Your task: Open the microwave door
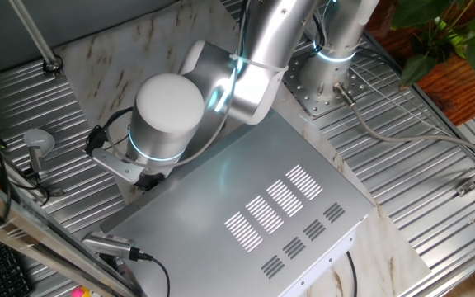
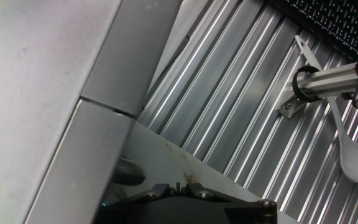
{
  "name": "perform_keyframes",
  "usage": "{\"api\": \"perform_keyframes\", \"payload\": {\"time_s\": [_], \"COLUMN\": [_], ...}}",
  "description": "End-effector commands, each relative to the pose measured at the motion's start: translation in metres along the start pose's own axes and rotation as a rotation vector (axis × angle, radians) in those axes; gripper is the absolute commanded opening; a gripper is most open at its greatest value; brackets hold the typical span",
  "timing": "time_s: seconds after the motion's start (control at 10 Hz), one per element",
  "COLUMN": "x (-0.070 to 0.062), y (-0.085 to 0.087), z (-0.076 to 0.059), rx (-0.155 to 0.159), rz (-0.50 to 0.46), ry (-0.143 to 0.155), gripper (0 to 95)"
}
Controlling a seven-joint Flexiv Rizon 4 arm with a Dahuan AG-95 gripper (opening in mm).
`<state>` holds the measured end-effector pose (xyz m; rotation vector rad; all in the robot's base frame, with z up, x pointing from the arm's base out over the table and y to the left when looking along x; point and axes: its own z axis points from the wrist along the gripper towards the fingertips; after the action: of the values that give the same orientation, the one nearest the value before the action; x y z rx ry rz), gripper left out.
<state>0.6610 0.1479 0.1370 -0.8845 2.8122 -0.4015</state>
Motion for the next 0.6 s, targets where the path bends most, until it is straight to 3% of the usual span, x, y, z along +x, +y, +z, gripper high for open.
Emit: {"api": "perform_keyframes", "payload": {"time_s": [0.1,0.6], "x": [-0.0010,-0.0010], "y": [0.0146,0.0146], "z": [-0.0007,-0.0007], "rx": [-0.013,-0.014], "rz": [-0.006,-0.012], "ry": [-0.009,-0.013], "gripper": [0.0,0.0]}}
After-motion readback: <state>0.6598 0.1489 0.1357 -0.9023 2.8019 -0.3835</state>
